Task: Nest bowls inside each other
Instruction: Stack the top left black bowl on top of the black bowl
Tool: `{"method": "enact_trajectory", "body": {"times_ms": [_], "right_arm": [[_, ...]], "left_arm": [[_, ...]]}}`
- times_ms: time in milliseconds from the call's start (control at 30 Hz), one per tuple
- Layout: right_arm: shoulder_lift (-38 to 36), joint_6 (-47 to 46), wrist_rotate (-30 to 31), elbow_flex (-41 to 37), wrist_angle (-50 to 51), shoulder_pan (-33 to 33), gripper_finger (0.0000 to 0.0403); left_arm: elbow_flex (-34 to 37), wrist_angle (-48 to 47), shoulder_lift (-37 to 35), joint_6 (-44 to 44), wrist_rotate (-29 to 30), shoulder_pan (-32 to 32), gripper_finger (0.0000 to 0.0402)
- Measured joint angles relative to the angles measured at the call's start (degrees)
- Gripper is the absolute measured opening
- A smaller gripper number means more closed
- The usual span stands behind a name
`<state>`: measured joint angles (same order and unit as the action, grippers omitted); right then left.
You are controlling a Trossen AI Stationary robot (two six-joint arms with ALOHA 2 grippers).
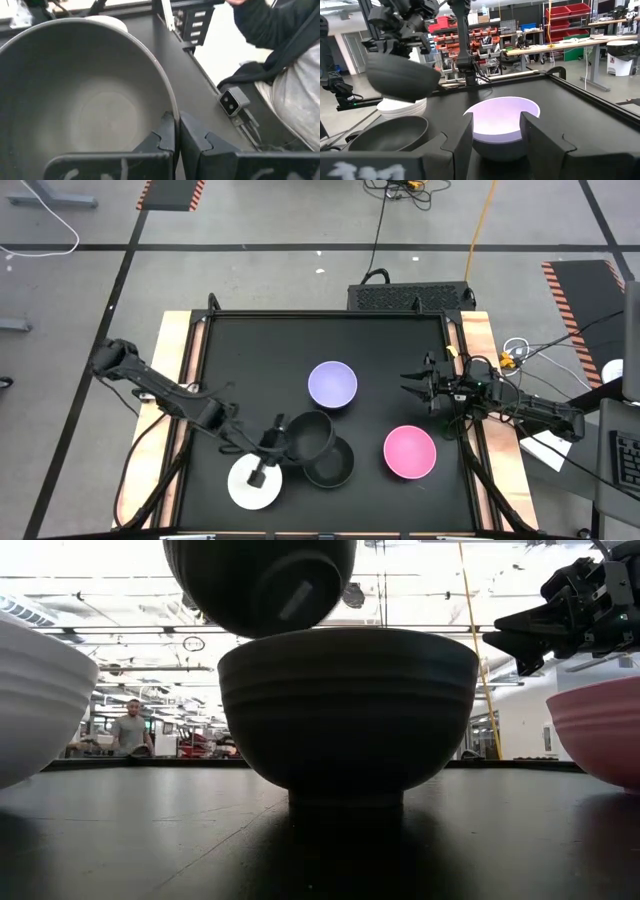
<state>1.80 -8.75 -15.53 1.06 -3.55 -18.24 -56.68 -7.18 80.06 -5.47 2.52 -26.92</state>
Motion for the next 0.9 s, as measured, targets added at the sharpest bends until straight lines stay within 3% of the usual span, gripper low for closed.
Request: {"method": "enact_trajectory", "body": {"times_ms": [267, 433, 900], "right_arm": [[0.0, -0.2, 0.0, 0.0, -0.1, 0.0, 0.0153], [0.0, -0.6, 0.0, 0.0, 0.0, 0.0, 0.0153], [0.0, 0.3, 0.0, -0.3, 0.1, 0.0, 0.0153]], "left_arm": [[-11.1, -9.2, 8.2, -1.2, -2.4, 1.5, 0.0005], [-16.5, -17.3, 8.6, 0.4, 4.5, 1.9, 0.0005], [-14.4, -12.7, 11.1, 1.4, -6.2, 4.5, 0.0005]]}}
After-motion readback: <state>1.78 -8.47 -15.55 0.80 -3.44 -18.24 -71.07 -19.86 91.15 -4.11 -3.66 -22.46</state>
